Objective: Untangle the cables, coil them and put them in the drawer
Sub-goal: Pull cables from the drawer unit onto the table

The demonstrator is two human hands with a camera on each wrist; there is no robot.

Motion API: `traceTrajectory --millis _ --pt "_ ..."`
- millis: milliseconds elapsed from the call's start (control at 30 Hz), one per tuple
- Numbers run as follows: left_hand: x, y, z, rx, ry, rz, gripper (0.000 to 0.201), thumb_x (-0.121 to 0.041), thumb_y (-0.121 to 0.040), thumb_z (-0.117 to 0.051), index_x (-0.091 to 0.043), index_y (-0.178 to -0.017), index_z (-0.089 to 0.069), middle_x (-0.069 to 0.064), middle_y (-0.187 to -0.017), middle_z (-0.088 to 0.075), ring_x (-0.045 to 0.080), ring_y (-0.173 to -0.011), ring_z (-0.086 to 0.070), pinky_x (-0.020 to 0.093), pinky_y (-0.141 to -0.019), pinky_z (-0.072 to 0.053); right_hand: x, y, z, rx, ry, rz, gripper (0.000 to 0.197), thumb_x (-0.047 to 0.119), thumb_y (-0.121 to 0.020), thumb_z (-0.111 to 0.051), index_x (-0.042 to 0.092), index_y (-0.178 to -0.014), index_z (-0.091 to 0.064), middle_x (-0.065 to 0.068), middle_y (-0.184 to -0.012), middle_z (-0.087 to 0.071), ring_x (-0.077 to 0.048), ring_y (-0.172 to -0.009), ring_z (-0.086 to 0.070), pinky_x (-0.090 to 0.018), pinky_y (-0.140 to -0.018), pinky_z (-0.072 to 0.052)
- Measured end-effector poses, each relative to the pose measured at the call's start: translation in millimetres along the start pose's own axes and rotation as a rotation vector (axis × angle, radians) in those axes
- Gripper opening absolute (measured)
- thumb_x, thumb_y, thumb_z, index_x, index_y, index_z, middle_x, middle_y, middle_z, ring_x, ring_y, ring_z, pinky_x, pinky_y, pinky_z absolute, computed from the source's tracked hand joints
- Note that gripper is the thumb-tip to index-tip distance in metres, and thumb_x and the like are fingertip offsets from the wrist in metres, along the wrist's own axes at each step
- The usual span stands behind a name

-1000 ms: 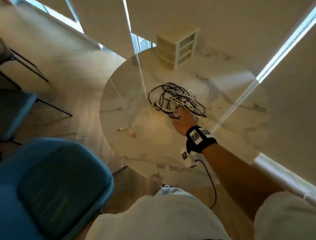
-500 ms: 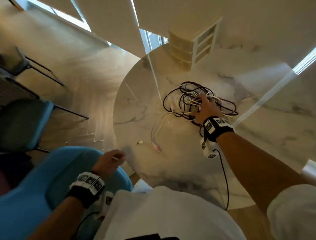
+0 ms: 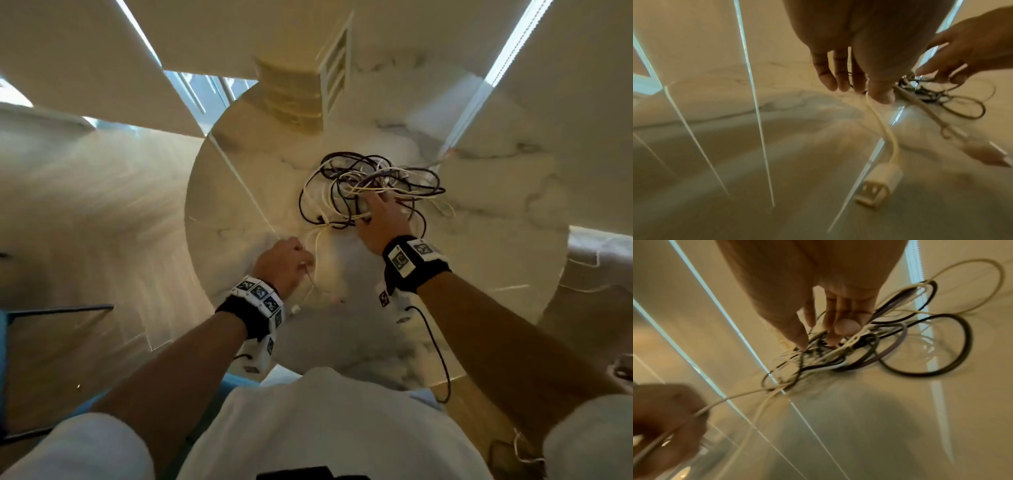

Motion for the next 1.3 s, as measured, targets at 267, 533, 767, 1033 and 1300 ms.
traceTrajectory --millis 267,533,767,1033,1300 --pt "-35.8 -12.0 87.7 -0.242 0.670 -0.159 0.017 -0.024 -0.088 -0.063 -0.039 -0.093 -0.069 0.012 -0.093 -0.061 0.022 -0.084 -0.060 0.027 -0.077 -0.049 53.0 43.6 -50.6 0.195 -0.473 0.051 0.020 0.009 -0.089 -0.059 0.015 -0.108 -0.060 0.005 -0.080 -0.056 -0.010 -0.063 -0.050 -0.025 -0.059 -0.043" --pt "-32.1 -17.2 178.5 -0.487 1.225 0.060 0.031 -0.023 -0.102 -0.040 -0.016 -0.078 -0.059 -0.005 -0.060 -0.054 0.008 -0.059 -0.054 0.024 -0.063 -0.052 -12.7 39.7 9.9 -0.021 -0.224 -0.124 0.021 0.020 -0.095 -0.052 0.011 -0.097 -0.071 0.000 -0.080 -0.060 -0.019 -0.080 -0.056 -0.021 -0.065 -0.034" --pt "-9.5 -28.0 134.2 -0.301 1.187 0.275 0.017 -0.016 -0.098 -0.046 -0.015 -0.091 -0.061 -0.006 -0.054 -0.029 0.007 -0.043 -0.025 0.018 -0.040 -0.025 5.8 48.9 67.4 -0.350 -0.364 -0.014 0.021 0.022 -0.089 -0.065 0.007 -0.100 -0.074 -0.001 -0.099 -0.049 -0.018 -0.087 -0.054 -0.016 -0.079 -0.040" --pt "-80.6 -51.3 108.3 -0.018 0.812 -0.096 0.003 -0.003 -0.082 -0.070 -0.006 -0.085 -0.069 -0.008 -0.069 -0.064 -0.007 -0.059 -0.056 0.011 -0.062 -0.043 87.5 60.0 108.6 -0.243 -0.679 0.193 0.014 0.010 -0.087 -0.066 0.009 -0.097 -0.074 0.000 -0.086 -0.069 0.000 -0.074 -0.065 -0.013 -0.071 -0.050" --pt "-56.2 -83.2 124.5 0.020 1.007 0.001 0.018 0.002 -0.090 -0.056 -0.006 -0.077 -0.065 -0.008 -0.048 -0.062 -0.004 -0.042 -0.055 0.012 -0.048 -0.043 94.2 34.6 84.3 -0.137 -0.503 0.093 0.039 0.038 -0.089 -0.062 0.025 -0.126 -0.060 0.010 -0.115 -0.060 -0.006 -0.103 -0.059 -0.026 -0.092 -0.047"
Point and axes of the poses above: each hand's wrist, its own y-axis away from the middle knuckle, its own z-axis out of the back of the hand, x = y × z, the point moved 8 cm from there along -y, towards the middle knuckle
